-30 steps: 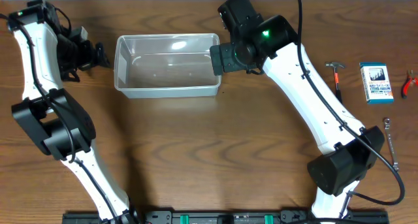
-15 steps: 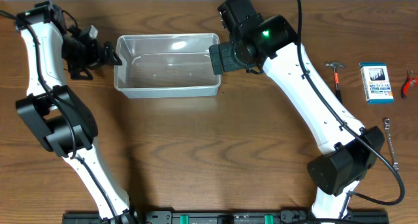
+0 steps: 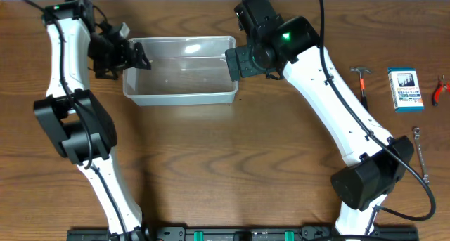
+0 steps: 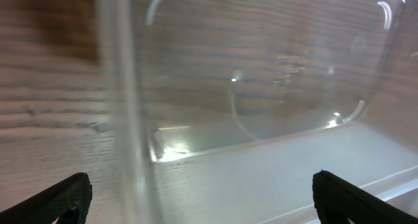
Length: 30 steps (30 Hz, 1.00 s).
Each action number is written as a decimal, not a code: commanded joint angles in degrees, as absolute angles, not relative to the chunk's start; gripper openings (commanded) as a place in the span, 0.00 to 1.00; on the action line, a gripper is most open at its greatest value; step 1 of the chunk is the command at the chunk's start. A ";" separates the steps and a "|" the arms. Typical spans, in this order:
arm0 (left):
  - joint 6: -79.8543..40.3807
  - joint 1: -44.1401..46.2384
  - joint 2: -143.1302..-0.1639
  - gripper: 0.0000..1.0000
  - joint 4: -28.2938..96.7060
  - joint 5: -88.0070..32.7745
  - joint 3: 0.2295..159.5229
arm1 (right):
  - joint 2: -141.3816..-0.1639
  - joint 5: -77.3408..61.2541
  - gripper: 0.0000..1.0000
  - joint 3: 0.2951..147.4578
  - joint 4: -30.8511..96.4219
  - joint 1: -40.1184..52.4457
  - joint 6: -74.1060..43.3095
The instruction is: Pack container
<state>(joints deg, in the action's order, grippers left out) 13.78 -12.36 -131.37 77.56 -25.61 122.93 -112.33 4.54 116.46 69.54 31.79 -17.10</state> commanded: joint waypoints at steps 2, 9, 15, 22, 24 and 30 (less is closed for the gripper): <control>14.76 -11.11 -131.48 0.98 77.80 -26.61 123.76 | -112.64 5.48 0.99 117.40 69.45 31.79 -15.90; 14.76 -9.69 -131.48 0.98 77.97 -27.27 123.76 | -112.64 6.22 0.99 117.40 69.47 31.79 -15.59; 14.79 -9.54 -131.48 0.98 77.89 -32.80 123.76 | -112.64 6.24 0.99 117.40 69.45 31.79 -15.57; 14.81 -8.78 -131.48 0.98 78.67 -33.89 123.76 | -112.64 6.24 0.99 117.40 69.43 31.55 -15.59; 14.81 -8.16 -131.48 0.98 78.96 -33.89 123.76 | -112.64 6.24 0.99 117.40 69.45 31.31 -15.57; 14.76 -5.19 -131.46 0.98 79.22 -33.89 123.76 | -112.64 6.24 0.99 117.40 69.47 30.81 -15.59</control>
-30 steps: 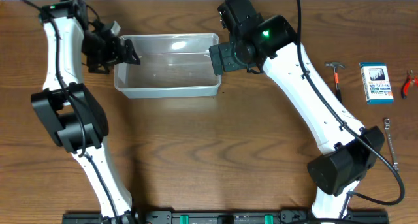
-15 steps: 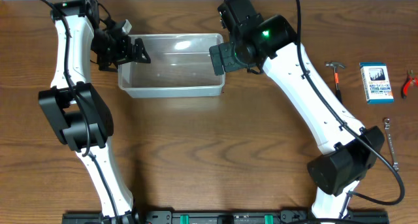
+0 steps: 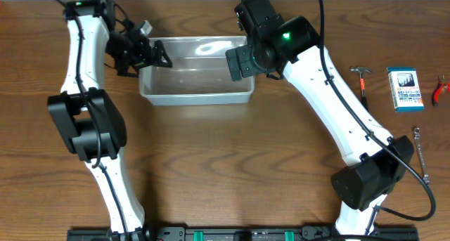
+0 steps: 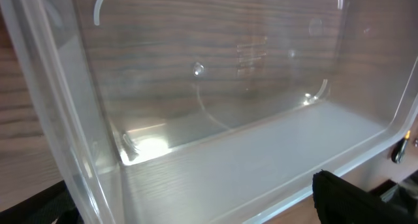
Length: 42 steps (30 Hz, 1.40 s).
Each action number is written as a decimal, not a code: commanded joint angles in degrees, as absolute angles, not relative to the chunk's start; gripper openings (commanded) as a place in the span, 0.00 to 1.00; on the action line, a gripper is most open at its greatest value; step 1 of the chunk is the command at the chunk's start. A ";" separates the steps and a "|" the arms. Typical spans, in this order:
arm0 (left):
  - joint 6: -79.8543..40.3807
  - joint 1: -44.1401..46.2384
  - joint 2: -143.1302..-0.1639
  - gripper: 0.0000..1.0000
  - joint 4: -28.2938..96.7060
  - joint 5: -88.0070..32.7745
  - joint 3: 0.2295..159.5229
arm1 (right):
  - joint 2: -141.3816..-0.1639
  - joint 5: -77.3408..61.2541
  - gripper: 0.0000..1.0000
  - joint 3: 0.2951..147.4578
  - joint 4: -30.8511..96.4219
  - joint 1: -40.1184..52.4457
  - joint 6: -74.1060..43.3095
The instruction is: Pack container
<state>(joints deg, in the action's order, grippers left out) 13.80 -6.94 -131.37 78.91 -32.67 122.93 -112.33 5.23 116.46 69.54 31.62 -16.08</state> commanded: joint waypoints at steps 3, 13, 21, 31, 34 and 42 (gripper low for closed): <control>14.72 -3.73 -131.44 0.98 79.22 -33.95 123.76 | -112.64 6.24 0.99 117.40 69.63 30.52 -15.57; 14.44 -2.76 -131.04 0.98 77.95 -32.45 123.79 | -112.64 6.24 0.99 117.40 69.93 28.93 -15.62; 7.62 -8.60 -131.02 0.98 75.33 -27.59 123.83 | -112.64 6.22 0.83 117.40 69.82 24.97 -15.81; 0.64 -18.50 -129.84 0.98 73.08 -27.88 124.05 | -116.16 6.15 0.99 117.40 68.79 22.41 -14.48; 0.08 -20.64 -129.84 0.98 73.95 -27.83 124.05 | -119.15 5.96 0.99 117.40 69.12 23.20 -14.50; 0.10 -23.94 -129.84 0.98 76.03 -27.79 124.05 | -124.86 2.70 0.99 117.40 69.67 23.38 -14.74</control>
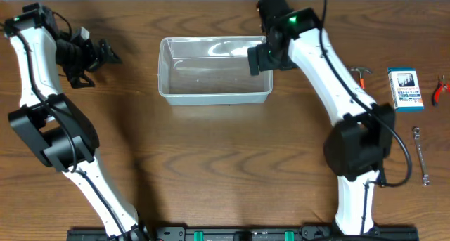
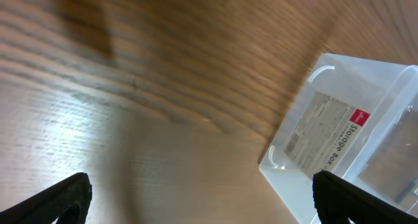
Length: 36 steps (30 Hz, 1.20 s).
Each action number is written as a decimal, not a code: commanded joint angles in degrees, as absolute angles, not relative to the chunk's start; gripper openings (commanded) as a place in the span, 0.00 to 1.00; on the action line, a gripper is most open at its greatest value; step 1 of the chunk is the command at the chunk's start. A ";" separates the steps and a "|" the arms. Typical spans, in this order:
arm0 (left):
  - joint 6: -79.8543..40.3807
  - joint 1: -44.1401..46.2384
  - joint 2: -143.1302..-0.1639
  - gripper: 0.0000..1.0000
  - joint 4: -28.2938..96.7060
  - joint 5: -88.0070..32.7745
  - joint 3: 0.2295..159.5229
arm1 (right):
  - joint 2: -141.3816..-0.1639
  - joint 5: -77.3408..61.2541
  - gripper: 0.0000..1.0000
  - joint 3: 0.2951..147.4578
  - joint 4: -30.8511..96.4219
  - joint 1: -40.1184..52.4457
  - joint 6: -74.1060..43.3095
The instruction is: Pack container
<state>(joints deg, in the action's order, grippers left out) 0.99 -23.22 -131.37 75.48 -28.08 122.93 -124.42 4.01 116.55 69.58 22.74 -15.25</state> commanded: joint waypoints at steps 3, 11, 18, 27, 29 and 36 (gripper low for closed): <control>0.08 -24.62 -129.86 0.98 76.01 -27.79 124.05 | -125.80 2.70 0.94 117.40 69.45 23.31 -14.74; 0.08 -24.84 -129.86 0.98 76.03 -27.79 124.05 | -126.82 2.72 0.48 117.40 68.90 23.27 -15.00; 0.10 -24.84 -129.86 0.98 76.60 -27.79 124.05 | -127.13 2.72 0.54 117.40 68.75 23.24 -14.98; 0.08 -24.84 -129.84 0.98 77.76 -27.79 124.05 | -129.88 2.57 0.54 117.40 68.75 23.18 -20.14; 0.10 -24.84 -129.86 0.98 77.95 -27.79 124.05 | -130.50 2.28 0.54 117.40 68.75 23.20 -20.62; 0.10 -24.84 -129.86 0.98 77.95 -27.79 124.05 | -131.28 2.09 0.39 117.38 68.62 23.16 -20.82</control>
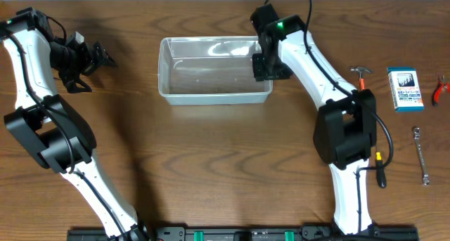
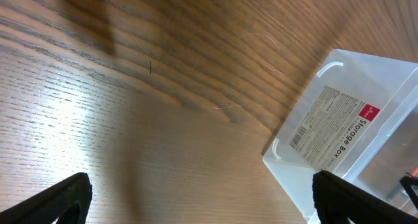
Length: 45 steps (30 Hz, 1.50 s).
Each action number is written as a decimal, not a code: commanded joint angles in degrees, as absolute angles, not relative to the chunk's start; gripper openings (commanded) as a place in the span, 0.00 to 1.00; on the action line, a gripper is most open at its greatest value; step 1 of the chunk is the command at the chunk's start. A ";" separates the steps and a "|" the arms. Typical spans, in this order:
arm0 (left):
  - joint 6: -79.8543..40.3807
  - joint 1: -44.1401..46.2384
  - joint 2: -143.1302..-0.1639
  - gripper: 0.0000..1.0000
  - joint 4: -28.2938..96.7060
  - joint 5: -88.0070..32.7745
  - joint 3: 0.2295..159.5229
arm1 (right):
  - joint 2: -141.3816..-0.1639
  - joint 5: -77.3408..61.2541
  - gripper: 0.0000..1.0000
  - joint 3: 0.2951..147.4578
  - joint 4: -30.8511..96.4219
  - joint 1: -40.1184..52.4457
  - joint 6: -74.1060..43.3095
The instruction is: Pack container
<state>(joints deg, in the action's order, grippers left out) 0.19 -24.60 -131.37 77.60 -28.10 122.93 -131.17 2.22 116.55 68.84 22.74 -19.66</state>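
The clear plastic container [image 1: 214, 69] stands empty at the back middle of the table; its labelled left end [image 2: 339, 132] shows in the left wrist view. My left gripper [image 1: 98, 58] [image 2: 202, 198] hangs open over bare wood, well left of the container, with nothing between its fingers. My right gripper [image 1: 263, 65] sits at the container's right wall; its jaws are hidden under the wrist. A small hammer [image 1: 362, 83], a blue box [image 1: 404, 88], red pliers [image 1: 440, 88] and a wrench [image 1: 420, 153] lie at the far right.
The tools and the box lie in a loose column along the right edge. Both arm bases stand at the near edge. A dark shadow falls on the wood under the left arm.
The container has stayed put. My right wrist has turned and shifted a little nearer along the right wall, with its elbow swung in. The left gripper has barely moved, still open.
The container stood further left, with my open left gripper astride its left wall and my right at its right end. It then stood a little to the right. Later the left gripper was off to the far left and the container further right, where it remains.
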 commanded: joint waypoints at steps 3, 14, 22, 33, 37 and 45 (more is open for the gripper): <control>0.10 -24.84 -129.84 0.98 77.95 -27.79 124.05 | -131.28 2.07 0.28 117.38 68.58 22.98 -21.28; 0.10 -24.84 -129.86 0.98 77.95 -27.79 124.05 | -131.02 2.11 0.01 117.64 68.58 21.61 -22.26; 0.10 -24.84 -129.86 0.98 77.97 -27.79 124.05 | -127.70 6.15 0.01 122.43 71.88 21.52 -22.22; 0.10 -24.84 -129.86 0.98 78.37 -27.79 124.03 | -118.76 4.10 0.01 124.53 87.99 21.30 -20.21; 0.10 -24.84 -129.86 0.98 78.39 -27.79 124.03 | -116.38 1.02 0.01 124.49 91.09 21.45 -19.38; 0.10 -24.84 -129.86 0.98 78.61 -27.79 124.03 | -115.20 1.08 0.01 123.96 94.06 21.50 -19.05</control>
<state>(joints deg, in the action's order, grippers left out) 0.16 -24.60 -131.37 78.19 -28.08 122.93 -117.16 2.76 122.96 94.04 21.71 -19.90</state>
